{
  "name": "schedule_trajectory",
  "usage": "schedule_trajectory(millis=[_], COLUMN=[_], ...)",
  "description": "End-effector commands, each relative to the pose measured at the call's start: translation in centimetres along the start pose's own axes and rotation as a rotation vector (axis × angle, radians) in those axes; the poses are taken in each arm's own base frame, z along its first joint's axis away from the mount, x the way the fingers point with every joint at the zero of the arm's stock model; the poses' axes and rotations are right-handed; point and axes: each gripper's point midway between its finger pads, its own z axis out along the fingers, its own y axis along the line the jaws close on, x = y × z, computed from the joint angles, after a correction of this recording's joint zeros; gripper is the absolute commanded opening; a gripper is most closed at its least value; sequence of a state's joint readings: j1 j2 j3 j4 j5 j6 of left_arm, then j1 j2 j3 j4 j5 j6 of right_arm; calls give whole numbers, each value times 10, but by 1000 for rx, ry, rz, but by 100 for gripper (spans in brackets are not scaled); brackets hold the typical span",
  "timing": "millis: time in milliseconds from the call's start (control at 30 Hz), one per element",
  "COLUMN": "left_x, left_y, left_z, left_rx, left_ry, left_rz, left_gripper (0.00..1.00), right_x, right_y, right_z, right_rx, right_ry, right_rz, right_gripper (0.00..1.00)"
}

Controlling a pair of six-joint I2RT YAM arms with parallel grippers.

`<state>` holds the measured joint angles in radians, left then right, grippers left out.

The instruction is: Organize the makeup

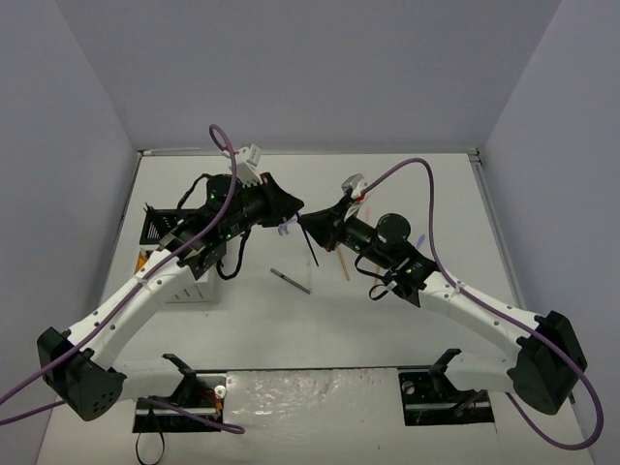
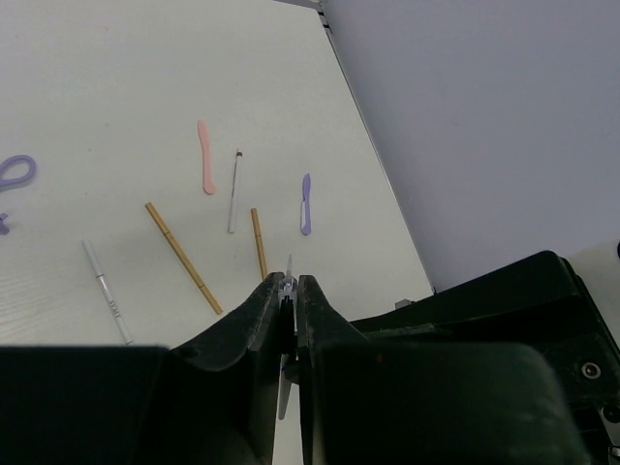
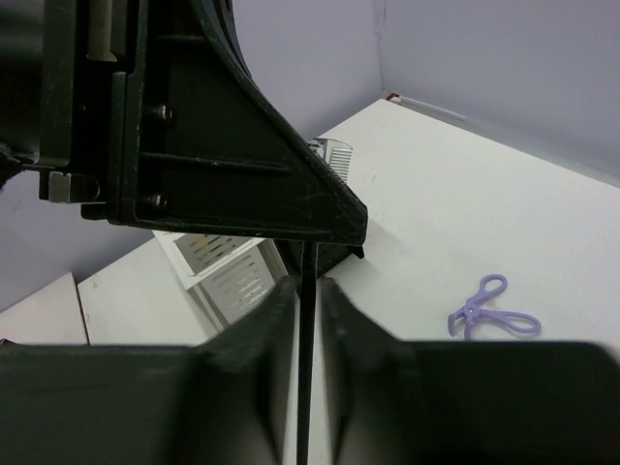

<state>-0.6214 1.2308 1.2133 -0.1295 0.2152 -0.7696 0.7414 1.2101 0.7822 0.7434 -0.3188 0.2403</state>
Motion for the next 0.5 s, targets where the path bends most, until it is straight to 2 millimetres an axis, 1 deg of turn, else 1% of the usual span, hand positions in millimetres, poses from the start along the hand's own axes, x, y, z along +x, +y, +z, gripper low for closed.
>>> schedule_trajectory(millis=[0,67,100,133,200,233,300,400,467], left_x=[-21,-24,-28,-32,-38,-41,-54,-84,-101], left_y=[-21,-18,-13,-8,4,11,27,66,88], left_z=[-6,-9,-11,-13,-19,-23,-32,-54,-70], left_rx=[60,35,1,-31,-96,-134,-213,-371,-453], left_ry=[-72,-82,-96,-108,-124,-130,-167,-246,-297], left_rz=[32,56,73,92,140,169,204,253,268], left_gripper=[0,0,0,0,0,0,0,0,0], right_x=[-33,-32,-31,-31,-30,-30,-29,-23,-17], right_y=[7,3,1,0,-4,-6,-10,-22,-36], right_z=[6,6,5,4,2,1,-3,-12,-18], right_rx=[-14,4,14,23,45,58,84,152,221], right_ry=[-126,-120,-118,-113,-103,-99,-85,-51,-27], right_rz=[-8,-6,-6,-6,-12,-19,-30,-48,-47], right_gripper=[26,53,63,72,84,89,98,100,100])
